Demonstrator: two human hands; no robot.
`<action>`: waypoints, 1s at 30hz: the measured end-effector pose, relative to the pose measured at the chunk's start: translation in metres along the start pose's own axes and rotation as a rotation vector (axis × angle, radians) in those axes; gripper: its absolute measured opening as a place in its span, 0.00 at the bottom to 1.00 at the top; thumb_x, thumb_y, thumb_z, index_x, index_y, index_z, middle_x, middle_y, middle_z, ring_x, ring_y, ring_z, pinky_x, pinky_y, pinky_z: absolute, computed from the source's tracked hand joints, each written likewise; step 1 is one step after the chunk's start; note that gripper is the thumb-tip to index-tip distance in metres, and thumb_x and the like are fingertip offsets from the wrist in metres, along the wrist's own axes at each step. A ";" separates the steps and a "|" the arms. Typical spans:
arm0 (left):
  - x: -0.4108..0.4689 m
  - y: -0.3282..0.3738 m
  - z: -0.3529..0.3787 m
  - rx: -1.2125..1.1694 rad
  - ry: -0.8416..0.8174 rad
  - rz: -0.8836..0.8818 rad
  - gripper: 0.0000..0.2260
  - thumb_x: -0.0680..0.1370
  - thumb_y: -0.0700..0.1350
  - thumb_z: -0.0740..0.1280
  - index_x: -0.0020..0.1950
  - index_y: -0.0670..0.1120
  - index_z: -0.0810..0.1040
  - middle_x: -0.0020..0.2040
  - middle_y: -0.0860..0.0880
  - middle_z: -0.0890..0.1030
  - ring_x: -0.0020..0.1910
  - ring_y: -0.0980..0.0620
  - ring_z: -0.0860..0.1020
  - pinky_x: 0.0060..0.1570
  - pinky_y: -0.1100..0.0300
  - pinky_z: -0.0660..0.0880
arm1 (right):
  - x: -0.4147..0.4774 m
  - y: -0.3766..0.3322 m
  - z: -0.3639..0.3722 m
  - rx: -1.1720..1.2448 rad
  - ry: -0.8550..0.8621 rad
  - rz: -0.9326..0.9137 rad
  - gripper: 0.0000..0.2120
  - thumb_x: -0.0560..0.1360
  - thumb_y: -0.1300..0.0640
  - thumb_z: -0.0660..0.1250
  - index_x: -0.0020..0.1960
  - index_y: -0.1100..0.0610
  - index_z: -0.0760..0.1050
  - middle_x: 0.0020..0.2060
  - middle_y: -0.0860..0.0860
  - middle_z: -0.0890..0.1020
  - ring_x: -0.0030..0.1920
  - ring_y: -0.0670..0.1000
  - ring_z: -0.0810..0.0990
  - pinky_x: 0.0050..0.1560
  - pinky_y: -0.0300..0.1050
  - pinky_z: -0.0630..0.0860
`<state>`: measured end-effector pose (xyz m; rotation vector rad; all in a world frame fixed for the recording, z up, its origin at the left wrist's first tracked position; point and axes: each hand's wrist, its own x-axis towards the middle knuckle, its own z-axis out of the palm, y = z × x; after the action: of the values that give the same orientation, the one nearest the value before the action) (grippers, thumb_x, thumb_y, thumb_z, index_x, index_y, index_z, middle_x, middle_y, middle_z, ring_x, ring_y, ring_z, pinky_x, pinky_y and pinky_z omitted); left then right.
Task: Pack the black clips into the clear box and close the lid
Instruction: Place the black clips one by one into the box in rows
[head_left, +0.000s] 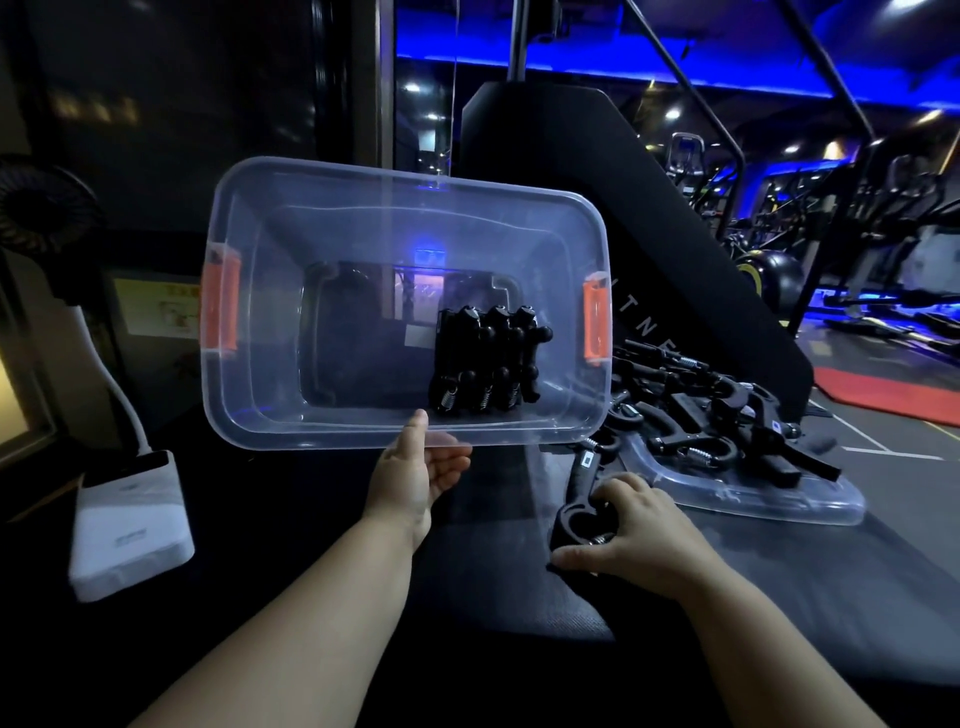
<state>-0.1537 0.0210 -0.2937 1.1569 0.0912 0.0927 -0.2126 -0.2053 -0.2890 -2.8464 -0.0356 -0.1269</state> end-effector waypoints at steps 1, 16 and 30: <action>0.000 0.000 0.000 -0.001 0.001 0.000 0.20 0.81 0.54 0.57 0.40 0.42 0.76 0.33 0.47 0.84 0.34 0.51 0.80 0.37 0.60 0.74 | -0.001 -0.002 0.000 0.004 0.029 -0.003 0.38 0.53 0.22 0.67 0.54 0.45 0.71 0.55 0.40 0.71 0.56 0.47 0.72 0.54 0.42 0.70; -0.001 0.002 0.000 -0.005 0.008 -0.010 0.20 0.81 0.54 0.57 0.40 0.42 0.77 0.34 0.46 0.83 0.33 0.51 0.80 0.36 0.61 0.74 | -0.013 -0.044 -0.046 0.407 0.261 -0.012 0.32 0.69 0.30 0.61 0.36 0.61 0.77 0.29 0.57 0.80 0.27 0.55 0.75 0.33 0.49 0.74; -0.002 0.004 -0.001 -0.059 0.015 -0.028 0.18 0.80 0.54 0.60 0.40 0.42 0.76 0.32 0.46 0.83 0.30 0.53 0.80 0.35 0.61 0.74 | 0.008 -0.074 -0.063 0.125 0.231 0.028 0.17 0.69 0.51 0.70 0.50 0.50 0.64 0.38 0.48 0.77 0.38 0.51 0.77 0.40 0.48 0.76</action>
<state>-0.1563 0.0229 -0.2903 1.0961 0.1170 0.0793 -0.2130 -0.1526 -0.2068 -2.6878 0.0435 -0.4302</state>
